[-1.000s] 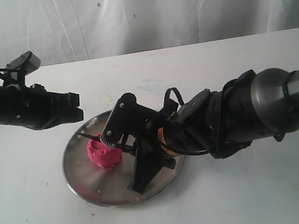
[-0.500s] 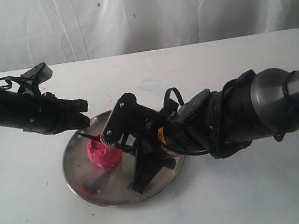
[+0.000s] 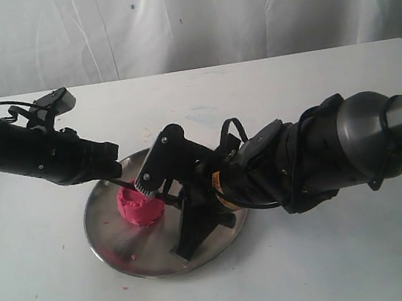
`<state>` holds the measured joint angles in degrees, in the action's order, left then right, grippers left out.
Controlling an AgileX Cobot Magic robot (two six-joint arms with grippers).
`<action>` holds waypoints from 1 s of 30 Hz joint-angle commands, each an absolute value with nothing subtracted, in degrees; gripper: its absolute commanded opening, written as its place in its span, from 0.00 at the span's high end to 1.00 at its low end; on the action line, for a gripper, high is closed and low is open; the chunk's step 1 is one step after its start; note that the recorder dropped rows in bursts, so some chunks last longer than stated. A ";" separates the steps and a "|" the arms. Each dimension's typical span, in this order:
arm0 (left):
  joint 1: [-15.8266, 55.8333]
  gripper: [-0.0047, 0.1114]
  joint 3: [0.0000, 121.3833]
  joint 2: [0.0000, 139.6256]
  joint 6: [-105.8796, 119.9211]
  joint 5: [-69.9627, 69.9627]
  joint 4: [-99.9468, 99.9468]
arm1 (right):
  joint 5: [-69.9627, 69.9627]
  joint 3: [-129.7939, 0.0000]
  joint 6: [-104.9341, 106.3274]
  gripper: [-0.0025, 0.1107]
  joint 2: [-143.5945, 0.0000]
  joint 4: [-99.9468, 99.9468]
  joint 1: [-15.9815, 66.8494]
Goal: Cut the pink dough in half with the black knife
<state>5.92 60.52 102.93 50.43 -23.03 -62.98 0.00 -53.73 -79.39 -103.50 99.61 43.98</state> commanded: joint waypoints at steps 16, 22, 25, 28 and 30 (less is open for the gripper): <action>6.07 0.96 60.71 107.78 52.88 -20.13 -62.03 | -1.39 -54.15 -79.77 0.98 -103.54 99.95 44.13; 6.07 0.96 60.71 108.39 52.88 -20.12 -62.03 | -1.39 -54.15 -79.77 0.98 -103.54 99.95 44.13; 6.07 0.96 60.71 108.39 52.88 -20.12 -62.03 | -1.39 -54.15 -79.77 0.98 -103.54 99.95 44.13; 6.07 0.96 60.71 108.39 52.88 -20.12 -62.03 | -1.75 -54.15 -79.85 0.98 -103.54 99.95 44.13; 6.07 0.96 60.71 108.39 52.88 -20.12 -62.03 | -2.04 -54.04 -79.85 0.98 -103.54 99.95 44.13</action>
